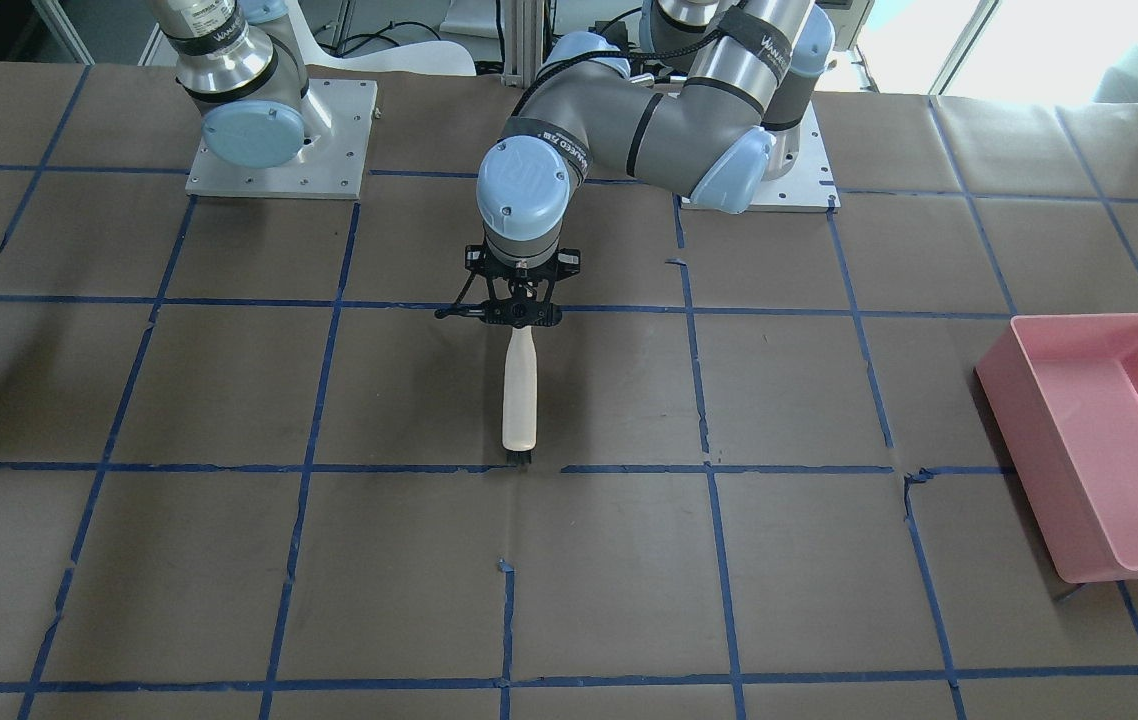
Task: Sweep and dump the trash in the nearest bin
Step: 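Carry the loaded dustpan away with the right gripper while the left withdraws the brush, then release the brush on the table with the left gripper while the right tips the dustpan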
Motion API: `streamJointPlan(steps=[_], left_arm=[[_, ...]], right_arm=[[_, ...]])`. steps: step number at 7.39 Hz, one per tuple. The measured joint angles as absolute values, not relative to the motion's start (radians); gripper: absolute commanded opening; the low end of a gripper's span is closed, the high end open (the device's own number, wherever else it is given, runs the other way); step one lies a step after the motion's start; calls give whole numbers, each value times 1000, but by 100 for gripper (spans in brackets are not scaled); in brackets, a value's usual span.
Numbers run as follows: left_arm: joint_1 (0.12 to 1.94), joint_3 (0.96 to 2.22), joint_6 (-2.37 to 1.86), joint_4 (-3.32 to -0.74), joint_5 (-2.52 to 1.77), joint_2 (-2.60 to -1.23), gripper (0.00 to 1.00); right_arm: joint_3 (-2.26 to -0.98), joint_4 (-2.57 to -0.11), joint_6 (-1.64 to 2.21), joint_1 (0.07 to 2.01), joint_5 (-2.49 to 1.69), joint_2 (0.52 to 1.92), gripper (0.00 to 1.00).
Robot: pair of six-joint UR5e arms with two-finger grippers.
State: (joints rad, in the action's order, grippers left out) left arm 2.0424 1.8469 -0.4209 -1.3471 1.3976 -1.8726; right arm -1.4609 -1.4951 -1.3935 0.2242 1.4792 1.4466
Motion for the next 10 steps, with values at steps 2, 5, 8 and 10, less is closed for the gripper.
streamJointPlan(steps=[2,5,8,10], left_arm=[[2042,1858,-421,-1328,1396,-1877,8],[2042,1861,-447,-1316,1390,-1891,12],[2042,1859,-469,-1314,1377,-1897,74],[2042,1859,-463,-1313,1377,-1897,95]], right_arm=[[-1457,-1479,-1374,216,1526,1431,4],[-1436,-1461,-1355,215,1573,1414,4],[-1425,-1375,-1303,217,1578,1415,4],[-1416,-1341,-1271,221,1579,1415,4]])
